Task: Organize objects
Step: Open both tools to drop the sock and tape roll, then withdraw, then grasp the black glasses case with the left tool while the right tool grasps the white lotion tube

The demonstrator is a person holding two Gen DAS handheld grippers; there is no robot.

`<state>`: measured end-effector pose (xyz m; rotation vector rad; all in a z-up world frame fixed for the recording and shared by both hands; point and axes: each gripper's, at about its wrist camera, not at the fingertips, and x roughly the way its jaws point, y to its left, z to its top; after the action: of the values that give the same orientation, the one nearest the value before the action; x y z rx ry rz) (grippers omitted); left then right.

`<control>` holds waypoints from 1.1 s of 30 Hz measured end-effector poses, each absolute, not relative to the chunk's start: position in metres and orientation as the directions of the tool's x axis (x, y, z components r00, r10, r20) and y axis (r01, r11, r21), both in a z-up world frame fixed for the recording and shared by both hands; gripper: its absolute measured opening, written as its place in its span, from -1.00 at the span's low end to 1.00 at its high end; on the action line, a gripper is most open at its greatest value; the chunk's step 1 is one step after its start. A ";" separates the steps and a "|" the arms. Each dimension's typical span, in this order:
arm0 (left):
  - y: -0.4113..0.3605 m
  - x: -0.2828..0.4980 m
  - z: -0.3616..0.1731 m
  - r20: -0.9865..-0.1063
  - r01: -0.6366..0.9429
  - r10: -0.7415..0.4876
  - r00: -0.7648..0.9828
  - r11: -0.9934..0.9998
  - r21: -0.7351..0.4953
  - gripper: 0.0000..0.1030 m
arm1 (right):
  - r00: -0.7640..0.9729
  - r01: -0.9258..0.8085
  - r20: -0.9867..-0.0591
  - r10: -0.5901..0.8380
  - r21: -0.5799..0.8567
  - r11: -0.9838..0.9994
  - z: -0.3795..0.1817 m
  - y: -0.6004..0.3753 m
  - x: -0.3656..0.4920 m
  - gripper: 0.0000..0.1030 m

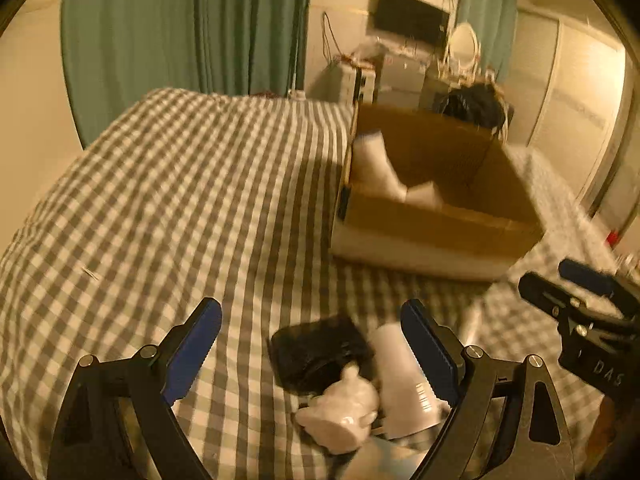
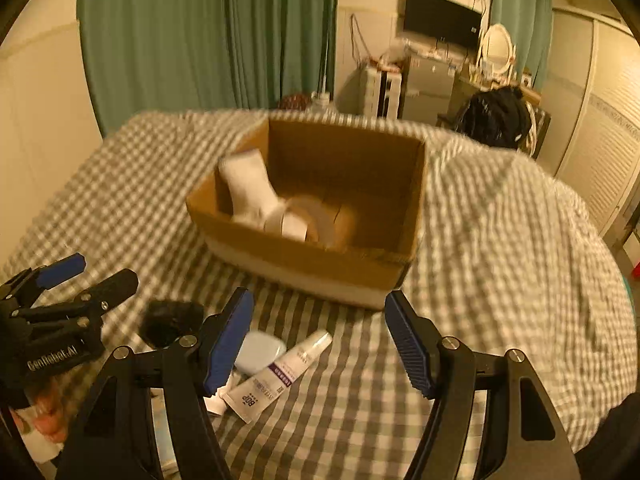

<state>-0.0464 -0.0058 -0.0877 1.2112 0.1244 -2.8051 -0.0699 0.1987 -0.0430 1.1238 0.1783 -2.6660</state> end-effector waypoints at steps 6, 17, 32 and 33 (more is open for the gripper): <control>0.006 -0.058 -0.128 -0.802 0.079 -0.001 -0.598 -0.995 -0.057 0.82 | -0.621 0.250 -0.770 -0.147 -0.016 -0.968 -0.087 0.204 -0.080 0.32; 0.004 -0.077 -0.156 -0.839 0.131 0.006 -0.544 -0.987 -0.092 0.82 | -0.583 0.230 -0.801 -0.137 -0.001 -0.973 -0.105 0.206 -0.084 0.32; -0.004 -0.061 -0.133 -0.792 0.085 0.070 -0.607 -0.985 -0.152 0.61 | -0.505 0.268 -0.857 -0.108 -0.036 -0.963 -0.130 0.189 -0.088 0.32; -0.005 -0.058 -0.127 -0.776 0.084 0.065 -0.628 -0.985 -0.151 0.61 | -0.492 0.278 -0.863 -0.115 -0.031 -0.960 -0.133 0.187 -0.089 0.32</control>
<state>-0.0577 -0.0051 -0.1271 1.3509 0.2711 -2.8118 -0.0890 0.1865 -0.1327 1.4398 0.2435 -2.5206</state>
